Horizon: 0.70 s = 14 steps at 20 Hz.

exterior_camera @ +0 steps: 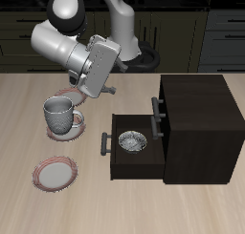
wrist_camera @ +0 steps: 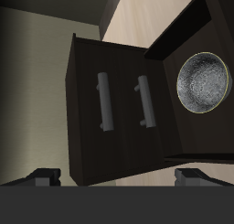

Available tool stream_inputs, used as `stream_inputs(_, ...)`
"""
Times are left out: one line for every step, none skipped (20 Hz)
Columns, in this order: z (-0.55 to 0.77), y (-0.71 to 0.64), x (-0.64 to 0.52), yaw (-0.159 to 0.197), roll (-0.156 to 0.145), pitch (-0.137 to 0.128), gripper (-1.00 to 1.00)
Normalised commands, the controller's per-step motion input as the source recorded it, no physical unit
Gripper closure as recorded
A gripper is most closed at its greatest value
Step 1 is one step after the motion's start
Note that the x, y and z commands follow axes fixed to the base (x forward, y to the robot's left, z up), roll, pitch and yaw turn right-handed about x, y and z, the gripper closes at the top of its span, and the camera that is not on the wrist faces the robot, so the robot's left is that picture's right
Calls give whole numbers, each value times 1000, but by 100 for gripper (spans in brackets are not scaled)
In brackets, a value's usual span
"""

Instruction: Open the top drawer

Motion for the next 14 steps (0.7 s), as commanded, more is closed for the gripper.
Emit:
stream_inputs(1,0,-26,0,0,0,-100)
stream_inputs(-11,-301,223,-58,-92,-23,-100)
stream_inputs(46,-122,-27,20,0,-26,-100)
stream_inputs(32,-206,65,-28,4,-44,-100)
stream_inputs(25,-253,70,-85,-21,-48,-100)
stream_inputs(-1,-111,9,15,-17,-13,-100)
stream_inputs(26,-112,-47,26,7,-21,-100)
stream_inputs(24,-89,211,24,-93,30,-100)
stream_inputs(150,-134,-17,-98,3,-77,-100)
stream_inputs(8,10,0,53,-6,1,-100)
stream_inputs(19,-2,71,-18,-7,-2,-100)
stream_inputs(66,-39,242,-38,-106,-24,-100)
stream_inputs(-7,8,204,-34,-87,-8,-100)
stream_inputs(5,76,303,-72,-102,-42,-100)
